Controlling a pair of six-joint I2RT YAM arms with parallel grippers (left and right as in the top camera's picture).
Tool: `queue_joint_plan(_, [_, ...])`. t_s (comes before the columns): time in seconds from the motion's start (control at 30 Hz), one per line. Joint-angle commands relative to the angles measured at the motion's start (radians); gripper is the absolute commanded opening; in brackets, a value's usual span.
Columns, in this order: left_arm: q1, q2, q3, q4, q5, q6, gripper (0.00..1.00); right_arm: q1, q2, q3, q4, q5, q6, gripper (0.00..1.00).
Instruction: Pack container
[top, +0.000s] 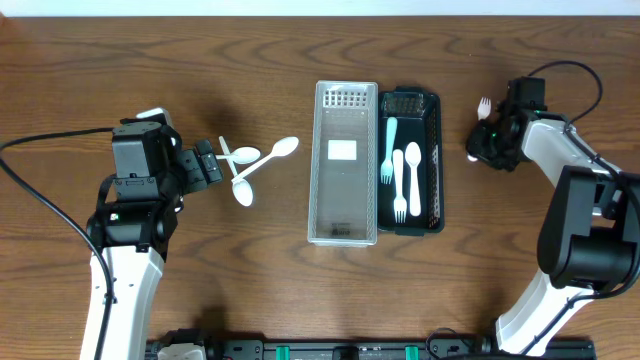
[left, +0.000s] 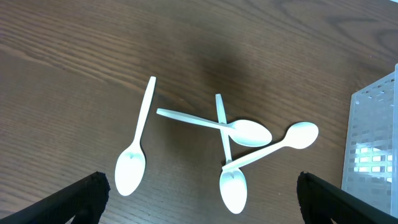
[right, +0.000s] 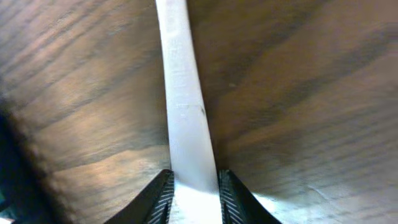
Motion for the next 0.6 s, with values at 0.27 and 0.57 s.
queue_joint_plan(0.27, [-0.004,0.004,0.017,0.0,-0.002,0.016,0.98,-0.011,0.072,-0.054,-0.094,0.256,0.023,0.26])
queue_joint_plan(0.57, [-0.004,0.004,0.017,0.0,-0.002,0.017,0.98,-0.006,0.02,-0.034,-0.1,0.18,-0.05,0.21])
